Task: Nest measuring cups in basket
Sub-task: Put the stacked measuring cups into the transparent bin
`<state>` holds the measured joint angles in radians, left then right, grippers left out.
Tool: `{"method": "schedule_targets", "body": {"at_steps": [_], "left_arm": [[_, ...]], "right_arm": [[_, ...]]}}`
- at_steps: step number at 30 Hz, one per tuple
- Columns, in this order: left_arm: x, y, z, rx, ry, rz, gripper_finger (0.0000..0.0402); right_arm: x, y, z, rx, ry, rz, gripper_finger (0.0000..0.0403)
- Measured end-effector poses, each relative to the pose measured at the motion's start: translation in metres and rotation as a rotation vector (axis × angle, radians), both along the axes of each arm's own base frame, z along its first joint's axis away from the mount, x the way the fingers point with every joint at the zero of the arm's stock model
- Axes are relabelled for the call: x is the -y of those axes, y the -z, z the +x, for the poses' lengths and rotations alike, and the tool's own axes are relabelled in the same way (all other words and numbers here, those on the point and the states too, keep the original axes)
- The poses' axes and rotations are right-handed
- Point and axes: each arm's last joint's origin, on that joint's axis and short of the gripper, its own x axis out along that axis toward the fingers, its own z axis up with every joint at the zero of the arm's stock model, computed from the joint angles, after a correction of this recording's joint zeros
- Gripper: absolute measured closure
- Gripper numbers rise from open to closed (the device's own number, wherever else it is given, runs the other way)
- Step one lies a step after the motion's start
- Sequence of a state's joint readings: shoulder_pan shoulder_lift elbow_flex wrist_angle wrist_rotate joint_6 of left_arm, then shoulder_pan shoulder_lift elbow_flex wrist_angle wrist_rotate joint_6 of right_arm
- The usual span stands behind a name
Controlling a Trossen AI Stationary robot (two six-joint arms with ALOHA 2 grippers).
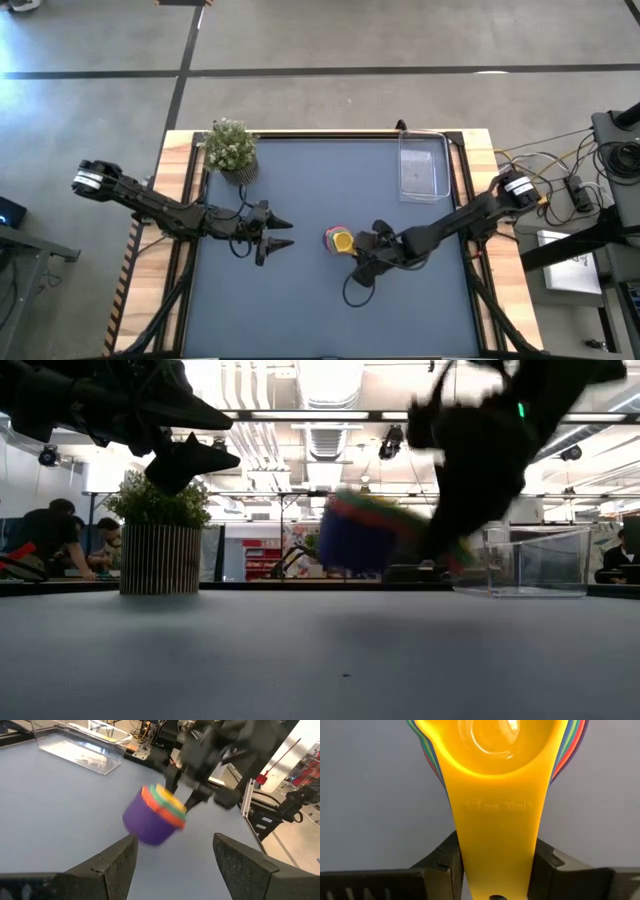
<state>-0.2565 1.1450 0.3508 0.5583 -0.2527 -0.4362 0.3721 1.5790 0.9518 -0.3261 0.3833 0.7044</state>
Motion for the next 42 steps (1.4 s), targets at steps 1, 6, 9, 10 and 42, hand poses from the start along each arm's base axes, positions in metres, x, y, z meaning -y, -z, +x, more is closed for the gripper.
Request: {"method": "schedule_targets", "body": {"at_steps": [1, 6, 9, 10, 42], "left_arm": [[0.000, 0.000, 0.000, -0.001, 0.000, 0.000, 0.0160], [0.000, 0.000, 0.000, -0.002, 0.000, 0.001, 0.0160], [0.000, 0.000, 0.000, -0.003, 0.000, 0.001, 0.0160], [0.000, 0.000, 0.000, -0.003, 0.000, 0.001, 0.0160], [0.000, -0.001, 0.000, 0.010, -0.005, -0.020, 0.0160]], "right_arm": [[0.000, -0.011, 0.000, 0.005, 0.002, -0.023, 0.0274], [0.012, -0.067, -0.013, 0.012, 0.063, -0.119, 0.0274], [0.031, -0.101, -0.033, 0.011, 0.148, -0.170, 0.0274], [0.038, -0.111, -0.041, 0.013, 0.184, -0.176, 0.0274], [0.235, -0.111, -0.157, -0.127, 0.797, 0.218, 0.0274]]}}
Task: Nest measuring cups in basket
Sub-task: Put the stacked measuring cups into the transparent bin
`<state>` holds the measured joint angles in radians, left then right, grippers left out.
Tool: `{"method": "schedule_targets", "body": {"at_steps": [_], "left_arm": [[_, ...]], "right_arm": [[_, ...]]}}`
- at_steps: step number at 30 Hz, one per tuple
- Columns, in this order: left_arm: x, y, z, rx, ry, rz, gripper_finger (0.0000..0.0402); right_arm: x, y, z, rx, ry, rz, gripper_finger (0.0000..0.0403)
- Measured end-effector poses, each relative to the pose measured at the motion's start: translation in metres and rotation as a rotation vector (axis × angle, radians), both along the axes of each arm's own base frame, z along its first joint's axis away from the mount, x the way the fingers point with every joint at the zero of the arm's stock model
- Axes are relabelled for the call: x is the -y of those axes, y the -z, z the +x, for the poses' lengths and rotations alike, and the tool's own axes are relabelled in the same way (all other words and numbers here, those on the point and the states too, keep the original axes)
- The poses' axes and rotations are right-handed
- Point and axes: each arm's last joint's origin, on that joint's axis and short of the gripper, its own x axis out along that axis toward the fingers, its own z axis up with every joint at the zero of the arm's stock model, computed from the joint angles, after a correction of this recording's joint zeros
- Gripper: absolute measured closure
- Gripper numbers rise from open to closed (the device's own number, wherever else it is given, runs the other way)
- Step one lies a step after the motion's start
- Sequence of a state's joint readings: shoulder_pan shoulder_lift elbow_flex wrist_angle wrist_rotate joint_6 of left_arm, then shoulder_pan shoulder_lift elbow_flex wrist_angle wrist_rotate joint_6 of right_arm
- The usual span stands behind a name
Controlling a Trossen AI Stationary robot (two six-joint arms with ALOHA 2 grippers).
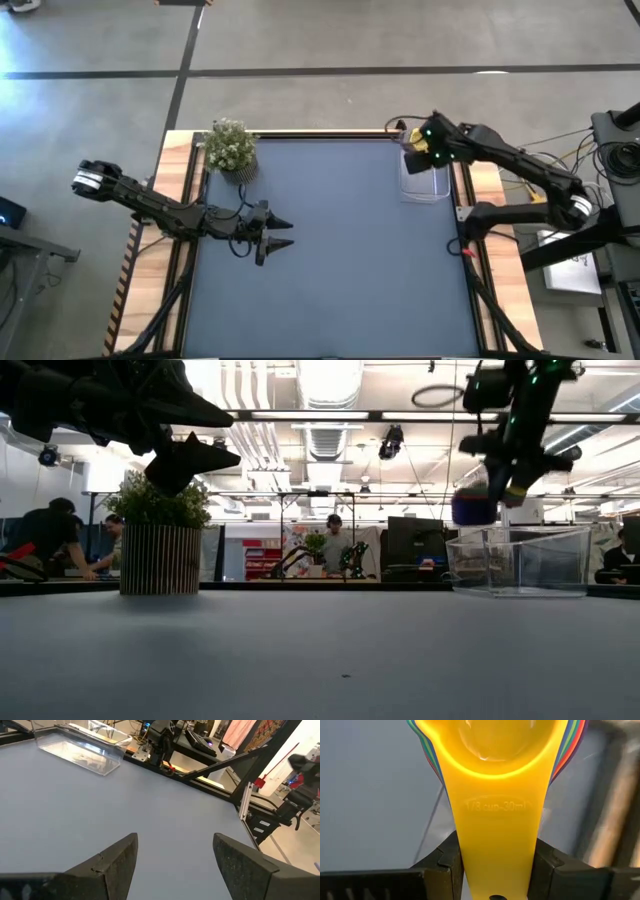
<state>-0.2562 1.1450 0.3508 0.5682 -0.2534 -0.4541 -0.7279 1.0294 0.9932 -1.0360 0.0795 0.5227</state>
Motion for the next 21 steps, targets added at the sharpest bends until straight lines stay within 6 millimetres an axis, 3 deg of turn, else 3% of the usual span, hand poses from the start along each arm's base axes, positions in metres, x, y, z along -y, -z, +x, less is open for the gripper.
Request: {"method": "schedule_targets", "body": {"at_steps": [6, 21], "left_arm": [[0.000, 0.000, 0.000, -0.003, 0.000, -0.003, 0.0160], [0.000, 0.001, 0.000, -0.009, -0.001, -0.006, 0.0160]], "right_arm": [[0.022, 0.030, -0.012, -0.043, 0.057, 0.098, 0.0274], [0.037, 0.092, -0.019, 0.035, 0.098, 0.211, 0.0274]]}}
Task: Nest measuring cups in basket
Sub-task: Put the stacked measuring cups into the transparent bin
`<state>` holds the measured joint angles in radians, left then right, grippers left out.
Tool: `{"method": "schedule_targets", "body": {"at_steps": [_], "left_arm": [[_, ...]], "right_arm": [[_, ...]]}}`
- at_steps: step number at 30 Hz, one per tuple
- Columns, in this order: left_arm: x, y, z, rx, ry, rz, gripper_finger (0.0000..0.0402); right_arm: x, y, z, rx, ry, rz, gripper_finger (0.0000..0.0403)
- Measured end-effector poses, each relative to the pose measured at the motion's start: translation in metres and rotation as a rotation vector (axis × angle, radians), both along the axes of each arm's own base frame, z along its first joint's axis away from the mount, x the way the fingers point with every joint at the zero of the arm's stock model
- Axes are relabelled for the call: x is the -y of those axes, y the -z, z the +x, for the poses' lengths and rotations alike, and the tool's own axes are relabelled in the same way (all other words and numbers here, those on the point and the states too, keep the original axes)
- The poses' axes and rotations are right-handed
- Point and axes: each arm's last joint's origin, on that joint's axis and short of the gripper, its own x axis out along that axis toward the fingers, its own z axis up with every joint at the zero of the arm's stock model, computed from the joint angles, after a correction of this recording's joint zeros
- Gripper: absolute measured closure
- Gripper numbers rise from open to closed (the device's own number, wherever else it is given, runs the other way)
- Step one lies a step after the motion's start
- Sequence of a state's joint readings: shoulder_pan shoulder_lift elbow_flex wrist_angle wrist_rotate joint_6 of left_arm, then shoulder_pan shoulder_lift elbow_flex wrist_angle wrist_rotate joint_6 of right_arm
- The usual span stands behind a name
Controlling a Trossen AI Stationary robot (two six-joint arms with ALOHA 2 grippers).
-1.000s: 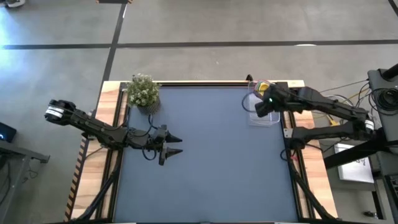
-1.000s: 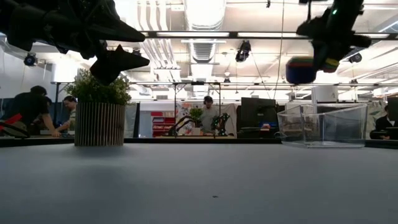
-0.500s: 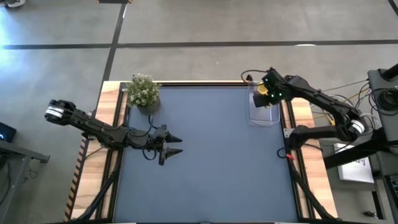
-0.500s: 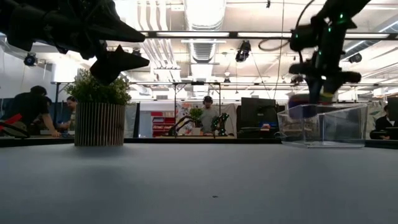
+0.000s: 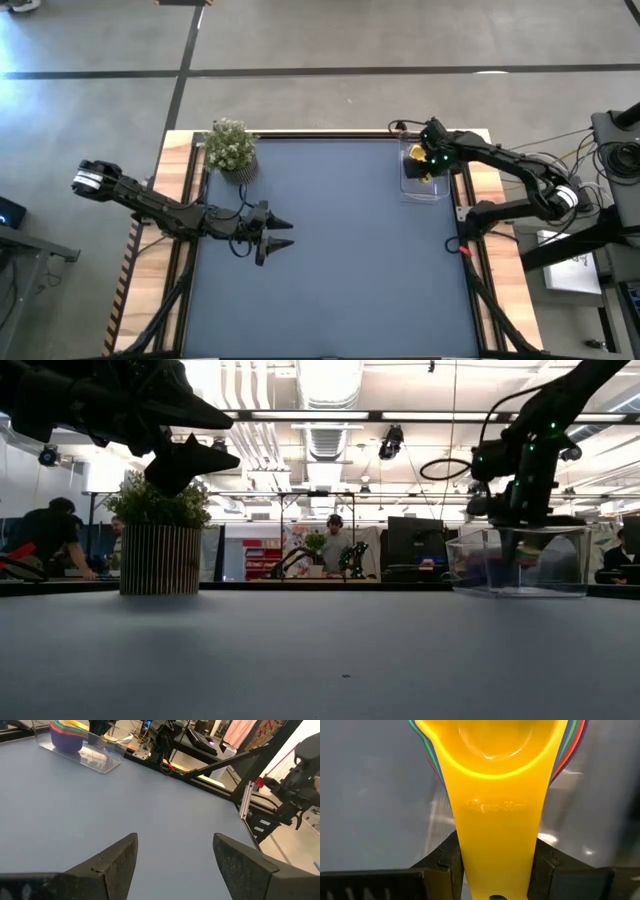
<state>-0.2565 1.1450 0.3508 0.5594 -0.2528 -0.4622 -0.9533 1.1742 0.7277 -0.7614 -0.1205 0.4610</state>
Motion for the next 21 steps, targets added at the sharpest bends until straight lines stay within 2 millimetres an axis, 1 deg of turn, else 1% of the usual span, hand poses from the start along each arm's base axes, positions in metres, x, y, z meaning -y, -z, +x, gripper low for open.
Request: {"method": "schedule_targets", "body": {"at_steps": [2, 7, 10, 11, 17, 21], "left_arm": [[0.000, 0.000, 0.000, 0.000, 0.000, 0.000, 0.0160], [0.000, 0.000, 0.000, 0.000, 0.000, 0.000, 0.0160], [0.000, 0.000, 0.000, 0.000, 0.000, 0.000, 0.0160], [0.000, 0.000, 0.000, 0.000, 0.000, 0.000, 0.0160], [0.000, 0.000, 0.000, -0.004, 0.000, 0.001, 0.0160], [0.000, 0.000, 0.000, -0.005, 0.000, 0.002, 0.0160]], "right_arm": [[0.001, 0.006, 0.002, 0.019, -0.006, 0.006, 0.0274], [0.005, 0.016, 0.004, -0.016, 0.008, 0.033, 0.0274], [0.005, 0.017, 0.004, -0.020, 0.008, 0.038, 0.0273], [0.005, 0.016, 0.004, -0.017, 0.009, 0.034, 0.0266], [0.004, 0.001, 0.002, -0.006, 0.017, -0.036, 0.0160], [0.002, -0.011, 0.001, 0.021, 0.018, -0.083, 0.0115]]}}
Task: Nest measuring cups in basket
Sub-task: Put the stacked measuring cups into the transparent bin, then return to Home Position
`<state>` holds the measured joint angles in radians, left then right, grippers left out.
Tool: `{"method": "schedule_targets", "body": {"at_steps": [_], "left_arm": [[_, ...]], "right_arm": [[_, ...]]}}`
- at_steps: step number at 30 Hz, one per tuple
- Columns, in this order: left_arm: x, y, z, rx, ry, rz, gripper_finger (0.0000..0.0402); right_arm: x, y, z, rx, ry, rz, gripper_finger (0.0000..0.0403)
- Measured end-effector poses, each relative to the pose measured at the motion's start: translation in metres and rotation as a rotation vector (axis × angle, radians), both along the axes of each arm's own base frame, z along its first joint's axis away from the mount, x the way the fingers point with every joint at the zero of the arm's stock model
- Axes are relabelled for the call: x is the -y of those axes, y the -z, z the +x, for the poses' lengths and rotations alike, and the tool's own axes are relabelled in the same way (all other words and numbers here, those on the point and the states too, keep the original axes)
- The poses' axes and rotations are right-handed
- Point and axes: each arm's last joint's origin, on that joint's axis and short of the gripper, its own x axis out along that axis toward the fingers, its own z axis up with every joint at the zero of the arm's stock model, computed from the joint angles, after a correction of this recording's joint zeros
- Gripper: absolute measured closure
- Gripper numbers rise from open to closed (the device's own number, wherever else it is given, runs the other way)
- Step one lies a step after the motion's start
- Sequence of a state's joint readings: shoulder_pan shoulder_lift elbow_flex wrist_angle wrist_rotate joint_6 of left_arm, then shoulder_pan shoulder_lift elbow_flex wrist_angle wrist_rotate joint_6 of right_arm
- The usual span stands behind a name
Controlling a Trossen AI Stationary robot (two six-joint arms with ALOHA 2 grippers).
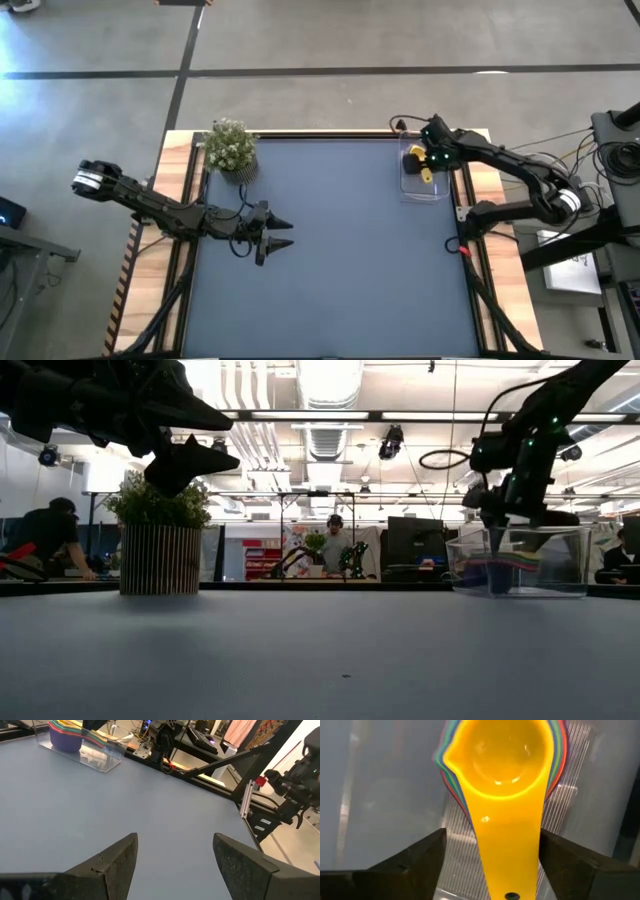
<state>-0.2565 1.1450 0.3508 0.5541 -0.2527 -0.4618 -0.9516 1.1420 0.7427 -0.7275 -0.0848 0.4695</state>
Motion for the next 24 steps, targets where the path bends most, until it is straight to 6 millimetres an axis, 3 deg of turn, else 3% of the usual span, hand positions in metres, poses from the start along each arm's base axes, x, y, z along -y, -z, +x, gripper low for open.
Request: {"method": "schedule_targets", "body": {"at_steps": [7, 15, 19, 24], "left_arm": [[0.000, 0.000, 0.000, -0.001, 0.000, 0.000, 0.0160], [0.000, 0.000, 0.000, -0.002, 0.000, 0.001, 0.0160], [0.000, 0.000, 0.000, -0.002, 0.003, 0.011, 0.0160], [0.000, 0.000, 0.000, -0.002, -0.008, 0.015, 0.0160]], "right_arm": [[-0.003, -0.030, -0.003, 0.030, -0.009, -0.060, 0.0091], [-0.011, -0.093, -0.009, 0.043, -0.073, -0.202, 0.0103], [-0.030, -0.118, -0.007, 0.135, -0.207, -0.361, 0.0111], [-0.069, -0.126, 0.001, 0.356, -0.397, -0.571, 0.0115]]}}
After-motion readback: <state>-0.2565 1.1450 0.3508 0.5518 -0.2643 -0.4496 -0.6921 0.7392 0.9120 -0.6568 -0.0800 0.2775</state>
